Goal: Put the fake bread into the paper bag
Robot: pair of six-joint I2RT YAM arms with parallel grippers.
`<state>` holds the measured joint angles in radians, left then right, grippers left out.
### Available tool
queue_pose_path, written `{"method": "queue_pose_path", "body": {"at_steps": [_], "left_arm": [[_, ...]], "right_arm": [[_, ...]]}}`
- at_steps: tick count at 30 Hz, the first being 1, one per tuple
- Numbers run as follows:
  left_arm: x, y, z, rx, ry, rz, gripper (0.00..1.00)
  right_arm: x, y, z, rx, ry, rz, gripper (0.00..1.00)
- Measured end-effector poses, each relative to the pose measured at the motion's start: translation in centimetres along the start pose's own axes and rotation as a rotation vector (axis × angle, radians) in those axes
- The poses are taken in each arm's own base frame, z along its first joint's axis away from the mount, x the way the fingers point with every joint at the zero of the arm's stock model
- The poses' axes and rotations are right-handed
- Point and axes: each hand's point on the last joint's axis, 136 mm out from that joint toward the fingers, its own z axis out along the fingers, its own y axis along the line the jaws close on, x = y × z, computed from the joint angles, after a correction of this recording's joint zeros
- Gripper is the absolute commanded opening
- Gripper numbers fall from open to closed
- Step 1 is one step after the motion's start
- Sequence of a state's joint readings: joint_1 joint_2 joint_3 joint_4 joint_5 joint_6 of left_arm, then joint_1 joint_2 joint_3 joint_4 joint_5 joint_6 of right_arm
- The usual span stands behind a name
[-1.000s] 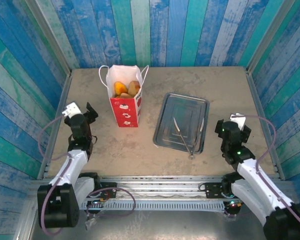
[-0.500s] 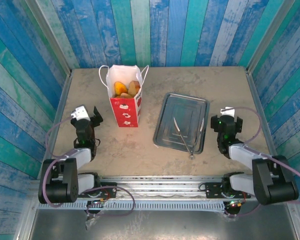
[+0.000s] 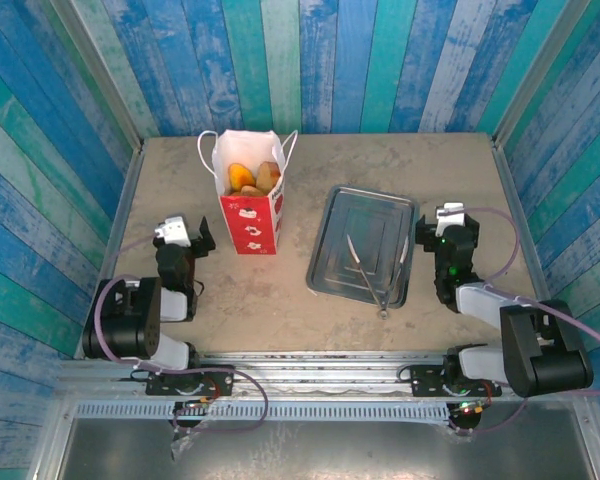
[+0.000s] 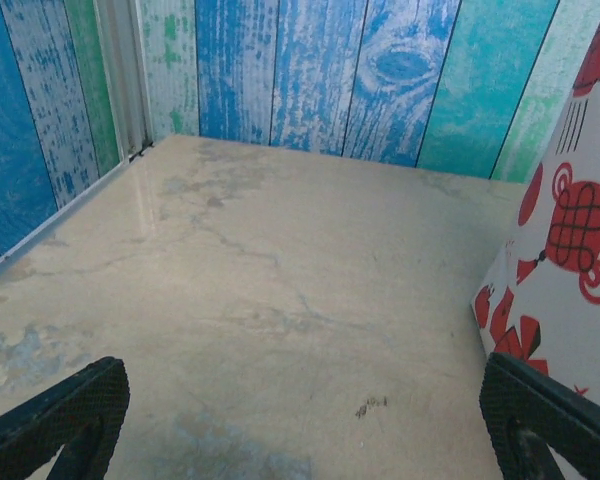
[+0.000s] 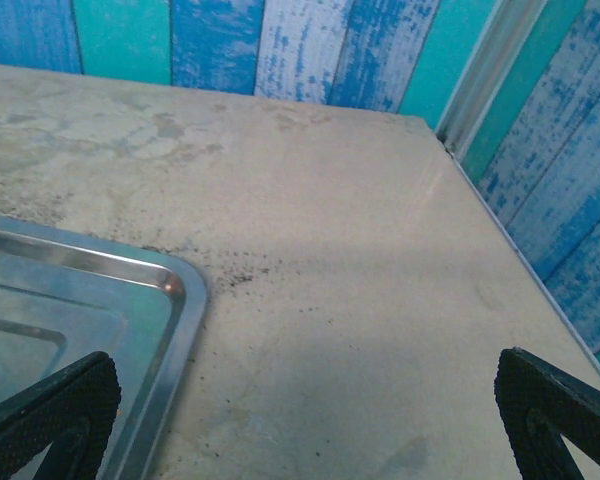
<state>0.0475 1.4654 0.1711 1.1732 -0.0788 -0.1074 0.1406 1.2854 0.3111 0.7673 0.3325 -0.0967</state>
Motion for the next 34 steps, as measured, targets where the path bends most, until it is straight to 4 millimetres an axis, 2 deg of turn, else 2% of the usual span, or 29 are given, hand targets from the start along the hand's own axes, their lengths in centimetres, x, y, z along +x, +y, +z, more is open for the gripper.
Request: {"method": "queue_pose_path", "body": {"at_steps": [5, 11, 17, 23, 34], "left_arm": [[-1.3, -0.8, 1.2, 0.024, -0.018, 0.01, 0.94], [-1.0, -1.0, 1.2, 0.03, -0.004, 0.023, 0.94], [-0.8, -1.3, 1.2, 0.039, 0.002, 0.032, 0.94], [-0.6, -2.6, 1.6, 0.076, 0.02, 0.068, 0.94], [-0.4, -2.7, 1.6, 0.076, 0.032, 0.08, 0.94]], "right_arm": [[0.3, 1.1, 0.9, -0.045, -0.019, 0.017, 1.0], [4.1, 2.2, 2.7, -0.075, 0.086, 0.008, 1.0], [2.2, 1.4, 3.7, -0.063, 0.055, 0.05, 1.0], [2.5, 1.6, 3.6, -0.072, 0.069, 0.049, 1.0], [2.6, 1.6, 3.6, -0.075, 0.073, 0.048, 1.0]]}}
